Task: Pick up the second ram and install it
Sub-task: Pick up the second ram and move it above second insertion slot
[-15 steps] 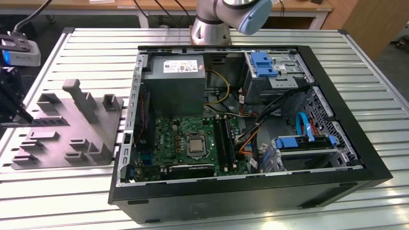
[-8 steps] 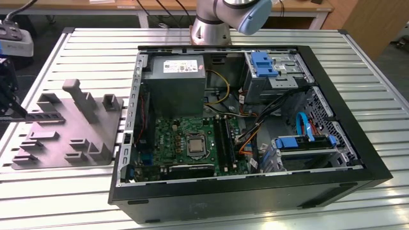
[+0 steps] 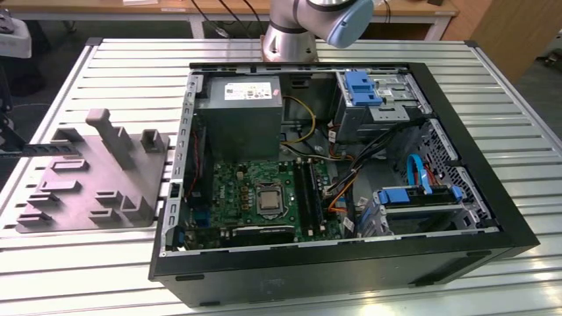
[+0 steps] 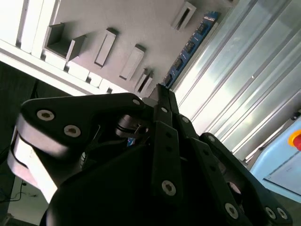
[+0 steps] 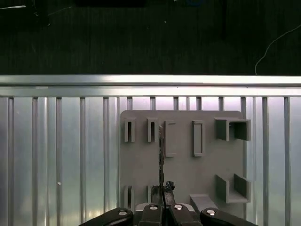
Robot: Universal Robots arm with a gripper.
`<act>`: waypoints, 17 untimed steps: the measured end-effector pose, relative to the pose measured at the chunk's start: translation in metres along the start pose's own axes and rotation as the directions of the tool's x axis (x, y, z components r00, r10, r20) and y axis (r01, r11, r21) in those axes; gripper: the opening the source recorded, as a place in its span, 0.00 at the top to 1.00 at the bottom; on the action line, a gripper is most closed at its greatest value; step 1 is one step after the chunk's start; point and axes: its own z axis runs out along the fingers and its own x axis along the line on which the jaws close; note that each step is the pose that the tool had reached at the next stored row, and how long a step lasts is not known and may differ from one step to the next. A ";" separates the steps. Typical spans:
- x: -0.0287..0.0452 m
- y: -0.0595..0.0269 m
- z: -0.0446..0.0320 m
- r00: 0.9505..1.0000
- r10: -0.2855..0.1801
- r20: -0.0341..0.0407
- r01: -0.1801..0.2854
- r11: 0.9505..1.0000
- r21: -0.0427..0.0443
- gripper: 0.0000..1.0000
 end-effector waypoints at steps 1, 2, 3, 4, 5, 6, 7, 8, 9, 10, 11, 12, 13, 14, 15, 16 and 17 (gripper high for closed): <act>-0.0002 0.0000 -0.0036 1.000 0.000 0.000 0.000 1.000 0.000 0.89; -0.0003 0.0000 -0.0073 1.000 0.000 0.000 0.000 1.000 0.000 0.89; -0.0005 0.0000 -0.0110 1.000 0.000 0.000 0.000 1.000 0.000 0.89; -0.0007 0.0000 -0.0149 1.000 0.000 0.000 0.000 1.000 0.000 0.89; -0.0009 0.0000 -0.0188 1.000 0.000 0.000 0.000 1.000 0.000 0.89; -0.0011 0.0000 -0.0231 1.000 0.000 0.000 0.000 1.000 0.000 0.89; -0.0012 0.0000 -0.0270 1.000 0.000 0.000 0.000 1.000 0.000 0.89; -0.0014 0.0001 -0.0308 1.000 0.000 0.000 0.000 1.000 0.000 0.89; -0.0016 0.0000 -0.0344 1.000 0.000 0.000 0.000 1.000 0.000 0.89; -0.0017 0.0000 -0.0381 1.000 0.000 0.000 0.000 1.000 0.000 0.89; -0.0019 0.0001 -0.0418 1.000 0.000 0.000 0.000 1.000 0.000 0.89; -0.0021 0.0001 -0.0452 1.000 0.000 0.000 0.000 1.000 0.000 0.89; -0.0022 0.0001 -0.0487 1.000 0.000 0.000 0.000 1.000 0.000 0.89; -0.0024 0.0000 -0.0517 1.000 0.000 0.000 0.000 1.000 0.000 0.89; -0.0025 0.0001 -0.0545 1.000 0.000 0.000 0.000 1.000 0.000 0.89; -0.0026 0.0001 -0.0569 1.000 0.000 0.000 0.000 1.000 0.000 0.89; -0.0027 0.0001 -0.0587 1.000 0.000 0.000 0.000 1.000 0.000 0.89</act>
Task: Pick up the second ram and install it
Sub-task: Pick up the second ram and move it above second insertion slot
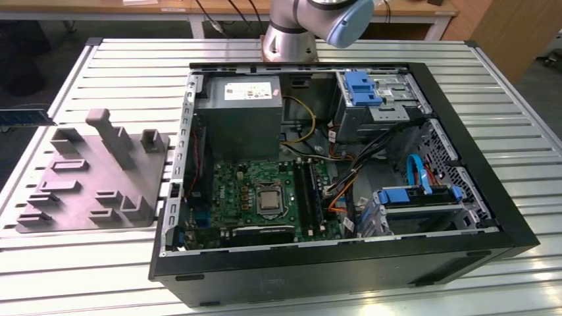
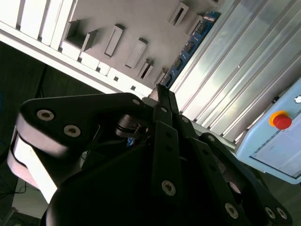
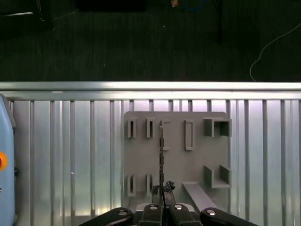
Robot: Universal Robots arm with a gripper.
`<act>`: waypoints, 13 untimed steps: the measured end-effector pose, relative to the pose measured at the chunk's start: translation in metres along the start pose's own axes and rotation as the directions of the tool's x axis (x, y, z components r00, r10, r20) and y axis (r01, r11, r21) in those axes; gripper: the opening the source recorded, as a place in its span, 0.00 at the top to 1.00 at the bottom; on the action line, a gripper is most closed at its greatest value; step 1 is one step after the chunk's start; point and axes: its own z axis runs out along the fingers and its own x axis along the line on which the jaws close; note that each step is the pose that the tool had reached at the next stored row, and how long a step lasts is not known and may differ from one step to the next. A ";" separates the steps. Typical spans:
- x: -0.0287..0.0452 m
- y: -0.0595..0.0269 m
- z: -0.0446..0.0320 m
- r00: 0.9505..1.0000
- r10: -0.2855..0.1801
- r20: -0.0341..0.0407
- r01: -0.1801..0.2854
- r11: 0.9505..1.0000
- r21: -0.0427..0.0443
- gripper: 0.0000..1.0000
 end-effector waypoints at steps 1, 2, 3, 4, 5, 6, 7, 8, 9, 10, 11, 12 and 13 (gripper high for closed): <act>0.0000 0.0000 -0.0011 1.000 0.000 0.000 0.000 1.000 0.000 0.89; 0.0000 0.0000 -0.0013 1.000 0.000 0.000 0.000 1.000 0.000 0.89; 0.0000 0.0000 -0.0014 1.000 0.000 0.000 0.000 1.000 0.000 0.89; -0.0001 0.0000 -0.0017 1.000 0.000 0.000 0.000 1.000 0.000 0.89; -0.0001 0.0000 -0.0020 1.000 0.000 0.000 0.000 1.000 0.000 0.89; -0.0001 0.0000 -0.0021 1.000 0.000 0.000 0.000 1.000 0.000 0.89; -0.0001 0.0000 -0.0023 1.000 0.000 0.000 0.000 1.000 0.000 0.89; -0.0001 -0.0001 -0.0023 1.000 0.000 0.000 0.000 1.000 0.000 0.89; -0.0001 -0.0006 -0.0025 1.000 0.000 0.000 0.000 1.000 0.000 0.89; -0.0001 -0.0012 -0.0025 1.000 0.000 0.000 0.000 1.000 0.000 0.89; -0.0001 -0.0022 -0.0024 1.000 0.000 0.000 0.000 1.000 0.000 0.89; -0.0002 -0.0033 -0.0024 1.000 0.000 0.000 0.000 1.000 0.000 0.89; -0.0002 -0.0047 -0.0024 1.000 0.000 0.000 0.000 1.000 0.000 0.89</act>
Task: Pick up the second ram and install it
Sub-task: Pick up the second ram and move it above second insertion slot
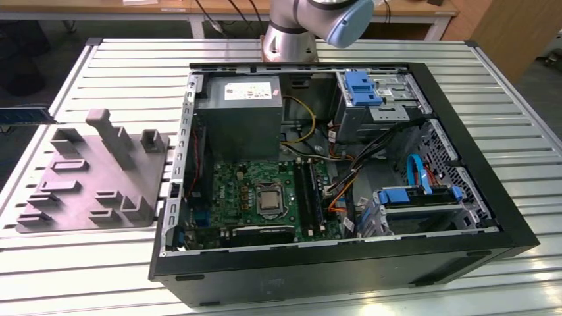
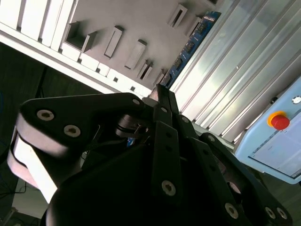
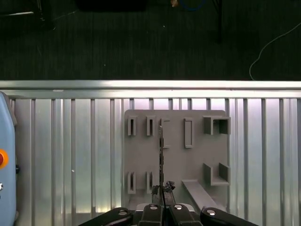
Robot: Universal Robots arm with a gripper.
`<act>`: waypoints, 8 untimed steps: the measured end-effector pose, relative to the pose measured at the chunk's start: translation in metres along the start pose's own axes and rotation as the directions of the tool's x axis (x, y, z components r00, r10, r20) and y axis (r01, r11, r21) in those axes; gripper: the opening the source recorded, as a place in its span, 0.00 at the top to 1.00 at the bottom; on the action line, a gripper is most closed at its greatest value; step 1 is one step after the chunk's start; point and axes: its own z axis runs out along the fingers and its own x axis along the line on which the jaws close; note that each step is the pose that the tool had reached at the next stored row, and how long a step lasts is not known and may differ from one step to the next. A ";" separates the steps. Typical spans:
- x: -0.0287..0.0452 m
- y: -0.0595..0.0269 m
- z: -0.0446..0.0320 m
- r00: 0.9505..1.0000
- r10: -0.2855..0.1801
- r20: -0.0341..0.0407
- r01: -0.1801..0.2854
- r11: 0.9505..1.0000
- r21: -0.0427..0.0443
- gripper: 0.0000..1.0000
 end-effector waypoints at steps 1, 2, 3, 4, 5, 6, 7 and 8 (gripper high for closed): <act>0.0000 -0.0018 0.0000 1.000 0.000 0.000 0.000 1.000 0.000 0.89; -0.0001 -0.0040 0.0000 1.000 0.000 0.000 0.000 1.000 0.000 0.89; -0.0001 -0.0065 0.0000 1.000 0.000 0.000 0.000 1.000 0.000 0.89; -0.0001 -0.0091 0.0000 1.000 0.000 0.000 0.000 1.000 0.000 0.89; -0.0002 -0.0119 0.0001 1.000 0.000 0.000 0.000 1.000 0.000 0.89; -0.0002 -0.0150 0.0000 1.000 0.000 0.000 0.000 1.000 0.000 0.89; -0.0002 -0.0180 0.0000 1.000 0.000 0.000 0.000 1.000 0.000 0.89; -0.0002 -0.0213 0.0000 1.000 0.000 0.000 0.000 1.000 0.000 0.89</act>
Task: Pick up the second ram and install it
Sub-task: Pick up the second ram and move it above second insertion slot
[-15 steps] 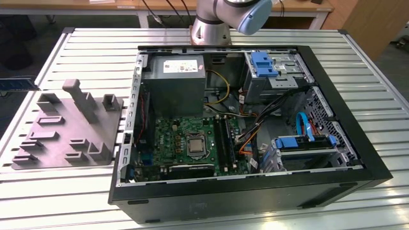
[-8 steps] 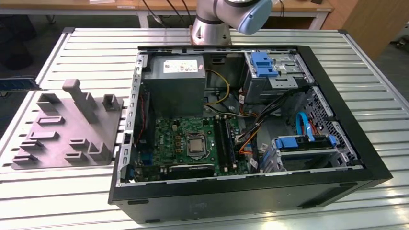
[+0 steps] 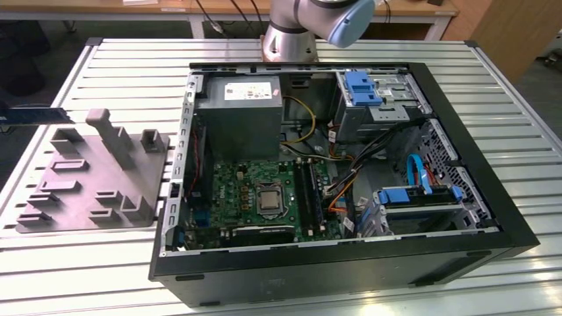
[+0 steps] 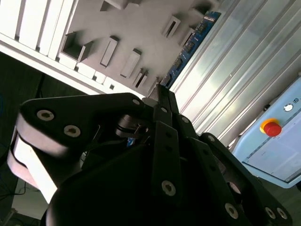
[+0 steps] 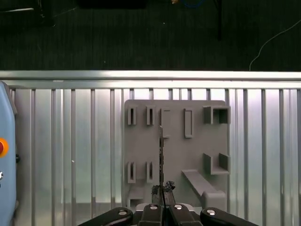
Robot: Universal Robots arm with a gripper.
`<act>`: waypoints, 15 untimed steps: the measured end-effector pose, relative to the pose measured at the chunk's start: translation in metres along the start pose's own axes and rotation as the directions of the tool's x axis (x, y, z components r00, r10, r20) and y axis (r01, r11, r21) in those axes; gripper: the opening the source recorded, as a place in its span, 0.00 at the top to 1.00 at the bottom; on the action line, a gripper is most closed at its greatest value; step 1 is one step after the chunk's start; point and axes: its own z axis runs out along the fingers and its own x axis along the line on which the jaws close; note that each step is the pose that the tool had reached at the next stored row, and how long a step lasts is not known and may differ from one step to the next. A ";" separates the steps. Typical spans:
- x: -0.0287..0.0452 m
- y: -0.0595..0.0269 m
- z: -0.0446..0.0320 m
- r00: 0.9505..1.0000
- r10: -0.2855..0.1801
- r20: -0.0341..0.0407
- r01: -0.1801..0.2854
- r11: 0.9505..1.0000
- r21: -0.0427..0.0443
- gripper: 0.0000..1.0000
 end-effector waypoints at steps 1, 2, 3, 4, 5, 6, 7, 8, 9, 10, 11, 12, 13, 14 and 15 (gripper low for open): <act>0.0000 -0.0032 0.0000 1.000 0.000 0.000 0.000 1.000 0.000 0.89; 0.0000 -0.0065 0.0000 1.000 0.000 0.000 0.000 1.000 0.000 0.89; 0.0000 -0.0100 0.0000 1.000 0.000 0.000 0.000 1.000 0.000 0.89; 0.0001 -0.0136 0.0000 1.000 0.000 0.000 0.000 1.000 0.000 0.89; 0.0001 -0.0173 0.0000 1.000 0.000 0.000 0.000 1.000 0.000 0.89; 0.0002 -0.0207 0.0000 1.000 0.000 0.000 0.000 1.000 0.000 0.89; 0.0001 -0.0235 0.0000 1.000 0.000 0.000 0.000 1.000 0.000 0.89; 0.0001 -0.0256 0.0000 1.000 0.000 0.000 0.000 1.000 0.000 0.89; 0.0001 -0.0266 0.0001 1.000 0.000 0.000 0.000 1.000 0.000 0.89; 0.0001 -0.0265 -0.0002 1.000 0.000 0.000 0.000 1.000 0.000 0.89; 0.0000 -0.0265 -0.0011 1.000 0.000 0.000 0.000 1.000 0.000 0.89; -0.0001 -0.0266 -0.0026 1.000 0.000 0.000 0.000 1.000 0.000 0.89; -0.0002 -0.0266 -0.0044 1.000 0.000 0.000 0.000 1.000 0.000 0.89; -0.0002 -0.0266 -0.0058 1.000 0.000 0.000 0.000 1.000 0.000 0.89; -0.0002 -0.0266 -0.0059 1.000 0.000 0.001 0.000 1.000 0.000 0.89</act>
